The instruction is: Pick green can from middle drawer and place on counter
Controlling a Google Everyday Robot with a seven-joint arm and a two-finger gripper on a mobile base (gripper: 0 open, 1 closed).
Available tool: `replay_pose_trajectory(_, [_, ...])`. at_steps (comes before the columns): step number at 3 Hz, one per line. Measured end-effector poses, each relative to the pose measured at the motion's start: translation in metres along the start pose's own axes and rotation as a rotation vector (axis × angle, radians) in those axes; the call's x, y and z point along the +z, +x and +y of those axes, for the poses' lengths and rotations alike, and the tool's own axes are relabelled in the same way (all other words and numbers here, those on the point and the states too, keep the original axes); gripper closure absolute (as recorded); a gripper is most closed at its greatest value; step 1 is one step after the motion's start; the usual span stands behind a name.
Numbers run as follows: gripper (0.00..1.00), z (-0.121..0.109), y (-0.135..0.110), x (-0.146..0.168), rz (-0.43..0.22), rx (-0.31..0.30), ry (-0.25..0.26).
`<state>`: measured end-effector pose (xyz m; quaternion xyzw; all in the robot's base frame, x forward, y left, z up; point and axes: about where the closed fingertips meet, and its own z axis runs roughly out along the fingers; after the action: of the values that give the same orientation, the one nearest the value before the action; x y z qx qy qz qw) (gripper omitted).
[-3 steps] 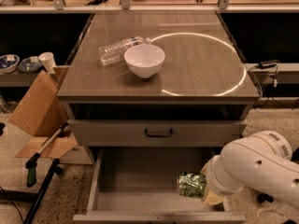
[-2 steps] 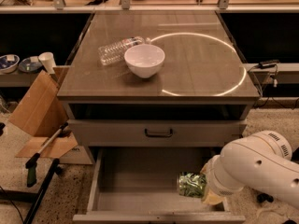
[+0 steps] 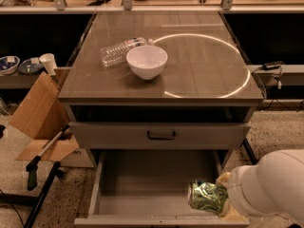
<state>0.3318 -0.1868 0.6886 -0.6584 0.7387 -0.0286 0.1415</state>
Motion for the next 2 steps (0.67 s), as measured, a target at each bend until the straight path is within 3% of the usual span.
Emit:
replay_pose_trajectory(1, [1.00, 0.029, 0.009, -0.075, 0.008, 0.040, 0.064])
replay_pose_trajectory(2, [1.00, 0.043, 0.005, -0.182, 0.005, 0.051, 0.181])
